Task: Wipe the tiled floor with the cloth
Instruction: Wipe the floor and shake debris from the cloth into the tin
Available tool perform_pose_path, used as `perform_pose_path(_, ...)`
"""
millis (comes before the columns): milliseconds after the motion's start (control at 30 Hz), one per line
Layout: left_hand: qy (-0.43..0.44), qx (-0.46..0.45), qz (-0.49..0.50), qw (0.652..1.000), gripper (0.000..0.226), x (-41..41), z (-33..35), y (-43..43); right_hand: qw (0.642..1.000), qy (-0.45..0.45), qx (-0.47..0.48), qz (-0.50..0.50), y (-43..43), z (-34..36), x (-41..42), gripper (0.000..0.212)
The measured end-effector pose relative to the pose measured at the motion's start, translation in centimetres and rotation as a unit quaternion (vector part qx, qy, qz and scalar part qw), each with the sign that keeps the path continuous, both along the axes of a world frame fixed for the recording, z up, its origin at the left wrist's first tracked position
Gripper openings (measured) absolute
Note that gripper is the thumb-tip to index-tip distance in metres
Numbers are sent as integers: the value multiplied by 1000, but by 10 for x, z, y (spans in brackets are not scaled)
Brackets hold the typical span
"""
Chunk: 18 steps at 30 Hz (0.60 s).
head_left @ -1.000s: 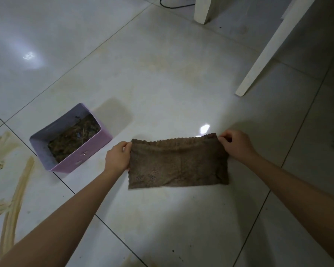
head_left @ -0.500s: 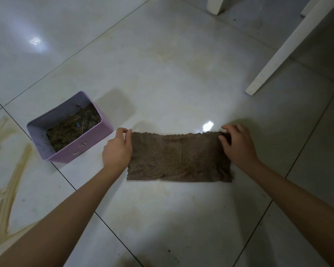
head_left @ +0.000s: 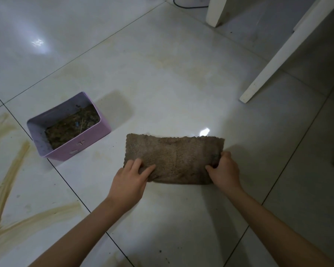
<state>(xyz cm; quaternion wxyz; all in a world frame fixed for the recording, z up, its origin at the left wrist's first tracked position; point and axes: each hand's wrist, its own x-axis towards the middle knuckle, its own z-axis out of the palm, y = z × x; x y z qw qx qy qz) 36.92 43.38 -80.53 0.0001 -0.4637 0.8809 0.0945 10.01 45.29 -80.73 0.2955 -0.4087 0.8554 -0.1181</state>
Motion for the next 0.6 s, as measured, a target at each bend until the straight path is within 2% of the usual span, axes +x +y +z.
perform_pose_path(67, -5, 4, -13, 1000, 55, 0, 3, -1, 998, -51, 11, -38, -7, 4, -2, 48)
perform_pose_path(167, 7, 17, -29, 999, 57, 4, 5, -2, 972, -194, 6, -130, -19, 16, -9, 38)
perform_pose_path(233, 2, 50, -26, 998, 53, 4, 5, -2, 963, -233, -5, -132, -28, 26, -7, 29)
perform_pose_path(300, 11, 101, -15, 995, 48, 8, 0, -3, 969, -228, -18, -95, -39, 35, 6, 25)
perform_pose_path(400, 140, 167, 73, 973, 40, 18, 2, -7, 970, -232, -60, -33, -57, 47, 49, 33)
perform_pose_path(467, 199, 153, 155, 956, 35, 30, 6, -9, 968, -237, -78, 27, -64, 53, 89, 40)
perform_pose_path(533, 195, 131, 206, 950, 31, 45, 8, -7, 958, -259, -71, 98, -65, 53, 127, 47)
perform_pose_path(600, 180, 119, 235, 948, 31, 62, 9, -3, 953, -241, -67, 172, -58, 48, 154, 48)
